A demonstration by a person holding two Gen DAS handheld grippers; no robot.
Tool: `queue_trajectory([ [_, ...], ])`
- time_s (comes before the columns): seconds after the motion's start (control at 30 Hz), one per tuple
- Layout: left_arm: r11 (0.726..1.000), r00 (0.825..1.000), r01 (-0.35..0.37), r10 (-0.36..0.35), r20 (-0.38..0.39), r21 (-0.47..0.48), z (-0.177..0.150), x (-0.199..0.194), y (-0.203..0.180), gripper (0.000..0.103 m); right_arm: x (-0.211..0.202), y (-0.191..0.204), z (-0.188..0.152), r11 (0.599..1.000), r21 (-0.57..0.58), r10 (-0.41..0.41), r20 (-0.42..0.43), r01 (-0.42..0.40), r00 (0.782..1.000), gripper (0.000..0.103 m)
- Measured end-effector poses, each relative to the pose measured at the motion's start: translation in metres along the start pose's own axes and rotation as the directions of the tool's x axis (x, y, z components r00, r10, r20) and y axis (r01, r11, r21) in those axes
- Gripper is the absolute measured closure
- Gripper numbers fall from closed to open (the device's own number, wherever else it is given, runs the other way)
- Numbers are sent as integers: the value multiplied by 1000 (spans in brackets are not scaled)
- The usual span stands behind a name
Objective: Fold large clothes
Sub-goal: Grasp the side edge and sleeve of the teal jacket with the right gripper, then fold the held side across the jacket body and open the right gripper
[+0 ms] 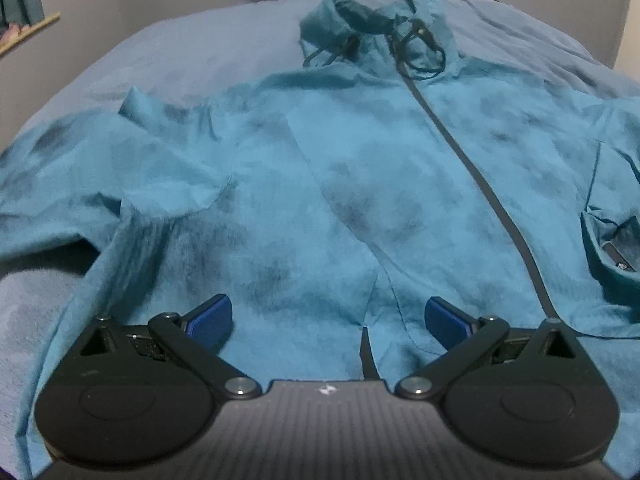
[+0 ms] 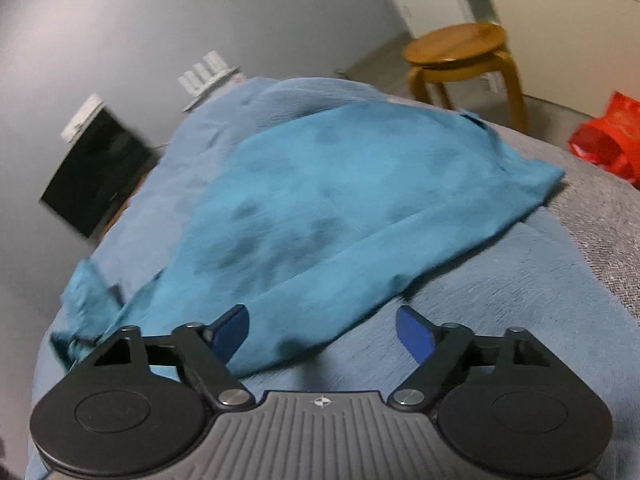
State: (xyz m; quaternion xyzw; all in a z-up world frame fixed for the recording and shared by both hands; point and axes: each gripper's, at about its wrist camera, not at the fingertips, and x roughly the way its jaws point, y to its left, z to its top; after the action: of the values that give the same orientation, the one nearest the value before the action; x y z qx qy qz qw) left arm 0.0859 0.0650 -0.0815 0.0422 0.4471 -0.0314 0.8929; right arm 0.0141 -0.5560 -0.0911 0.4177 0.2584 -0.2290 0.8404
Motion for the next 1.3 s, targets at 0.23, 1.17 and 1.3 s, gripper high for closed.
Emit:
queue_trajectory([
  [0.23, 1000, 1000, 5, -6, -22, -19, 4, 11, 2, 0, 27, -45, 15, 981, 194, -2, 60, -10, 998, 39],
  [1.17, 995, 998, 65, -64, 14, -73, 2, 14, 14, 0, -65, 182, 39, 860, -503, 348, 454, -86, 821, 94],
  [1.3, 995, 997, 70, -68, 24, -73, 0, 12, 14, 0, -81, 260, -2, 740, -651, 488, 345, -171, 802, 95],
])
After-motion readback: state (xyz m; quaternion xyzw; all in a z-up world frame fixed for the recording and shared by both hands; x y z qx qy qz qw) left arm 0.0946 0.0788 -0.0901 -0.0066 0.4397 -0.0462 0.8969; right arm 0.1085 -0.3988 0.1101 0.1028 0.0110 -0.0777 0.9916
